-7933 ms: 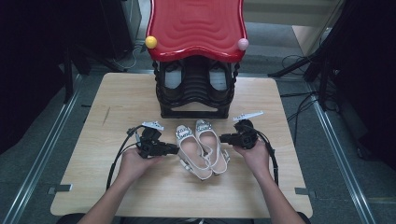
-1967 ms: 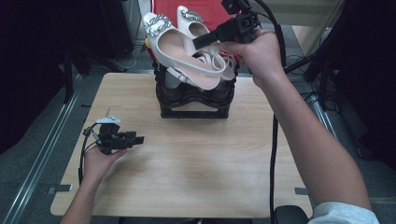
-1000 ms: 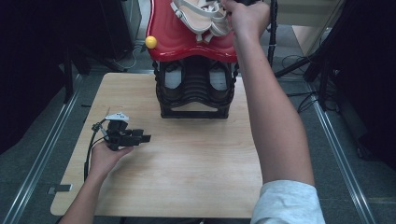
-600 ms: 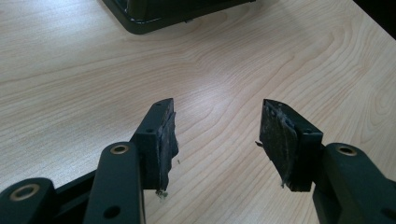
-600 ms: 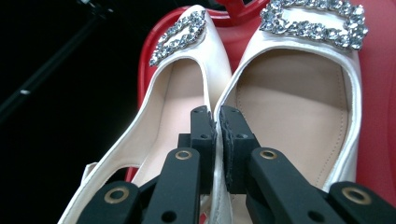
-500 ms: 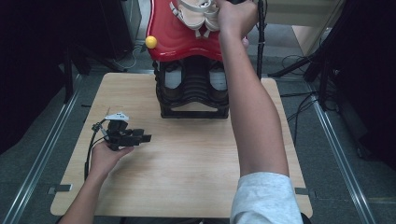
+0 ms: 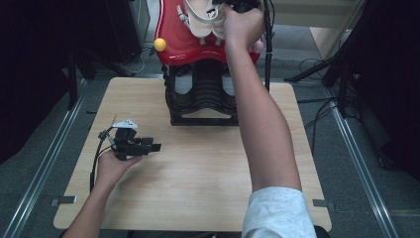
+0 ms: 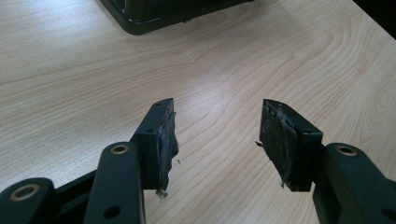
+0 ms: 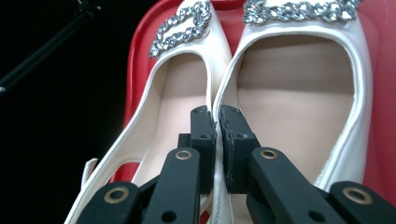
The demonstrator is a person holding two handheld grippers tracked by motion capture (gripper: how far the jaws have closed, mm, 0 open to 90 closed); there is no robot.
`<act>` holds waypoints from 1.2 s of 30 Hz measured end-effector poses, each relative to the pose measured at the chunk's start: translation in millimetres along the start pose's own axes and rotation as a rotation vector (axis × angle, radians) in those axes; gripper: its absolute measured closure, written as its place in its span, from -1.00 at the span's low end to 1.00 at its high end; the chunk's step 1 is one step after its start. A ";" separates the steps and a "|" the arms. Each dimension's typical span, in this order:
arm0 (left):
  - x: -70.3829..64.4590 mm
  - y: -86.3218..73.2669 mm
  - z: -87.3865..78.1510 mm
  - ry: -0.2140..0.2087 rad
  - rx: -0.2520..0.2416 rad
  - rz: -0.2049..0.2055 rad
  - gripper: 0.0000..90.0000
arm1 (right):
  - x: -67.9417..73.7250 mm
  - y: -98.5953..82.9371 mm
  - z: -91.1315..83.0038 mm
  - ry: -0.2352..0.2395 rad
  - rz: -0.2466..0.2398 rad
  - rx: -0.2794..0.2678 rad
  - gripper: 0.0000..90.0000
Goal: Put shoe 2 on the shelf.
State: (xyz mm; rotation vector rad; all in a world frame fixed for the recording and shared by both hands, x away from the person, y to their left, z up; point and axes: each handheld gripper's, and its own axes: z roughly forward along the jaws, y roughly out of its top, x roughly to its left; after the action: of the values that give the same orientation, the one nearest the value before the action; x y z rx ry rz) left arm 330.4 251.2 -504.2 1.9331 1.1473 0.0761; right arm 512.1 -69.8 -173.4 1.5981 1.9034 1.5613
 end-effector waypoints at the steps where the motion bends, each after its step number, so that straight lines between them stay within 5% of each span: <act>1: 0.0 0.1 0.0 0.000 0.002 0.002 0.02 | 0.1 -1.2 0.4 -0.001 -0.004 0.001 0.91; 9: -1.0 0.4 2.5 0.007 0.005 0.010 0.02 | -0.9 -9.5 -0.7 0.023 -0.039 -0.001 0.85; 21: -2.1 0.7 5.1 0.011 0.010 0.013 0.02 | -2.8 -9.5 -9.3 0.100 -0.070 -0.014 0.47; 36: -1.1 0.7 4.8 0.011 0.018 0.018 0.01 | -13.2 3.2 -35.2 0.087 -0.125 -0.032 0.18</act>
State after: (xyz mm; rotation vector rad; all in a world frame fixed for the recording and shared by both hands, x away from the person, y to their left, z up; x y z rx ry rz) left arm 332.4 247.1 -506.4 1.9612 1.1412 0.0869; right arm 494.4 -101.0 -161.9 1.3911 1.9701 1.6257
